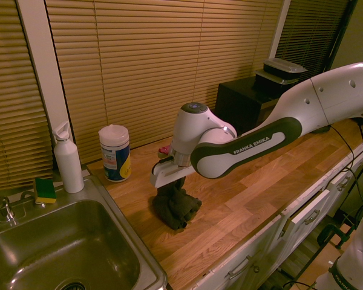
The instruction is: Clear the spill
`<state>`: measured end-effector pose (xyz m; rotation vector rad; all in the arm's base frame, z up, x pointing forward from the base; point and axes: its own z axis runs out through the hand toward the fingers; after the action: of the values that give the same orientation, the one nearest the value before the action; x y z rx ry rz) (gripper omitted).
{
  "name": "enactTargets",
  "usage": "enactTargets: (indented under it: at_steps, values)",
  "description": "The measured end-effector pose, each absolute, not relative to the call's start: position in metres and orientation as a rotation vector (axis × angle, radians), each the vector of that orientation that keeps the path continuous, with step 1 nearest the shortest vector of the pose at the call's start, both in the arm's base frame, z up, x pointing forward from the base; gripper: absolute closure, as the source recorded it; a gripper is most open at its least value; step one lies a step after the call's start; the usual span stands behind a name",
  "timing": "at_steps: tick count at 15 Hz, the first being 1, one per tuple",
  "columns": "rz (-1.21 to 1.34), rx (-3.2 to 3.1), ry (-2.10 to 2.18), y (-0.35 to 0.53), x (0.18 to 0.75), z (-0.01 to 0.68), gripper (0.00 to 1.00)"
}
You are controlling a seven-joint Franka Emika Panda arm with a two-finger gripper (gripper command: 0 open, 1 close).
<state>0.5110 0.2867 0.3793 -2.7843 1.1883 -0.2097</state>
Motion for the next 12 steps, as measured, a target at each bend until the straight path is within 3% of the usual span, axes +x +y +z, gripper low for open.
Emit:
enactTargets:
  at_steps: [1,2,12]
  values:
    - [-0.208,-2.784,1.184,0.290,0.511,0.379,1.00]
    - [-0.207,-2.784,1.183,0.292,0.511,0.379,0.00]
    - [-0.214,-2.816,1.237,0.289,0.507,0.397,0.00]
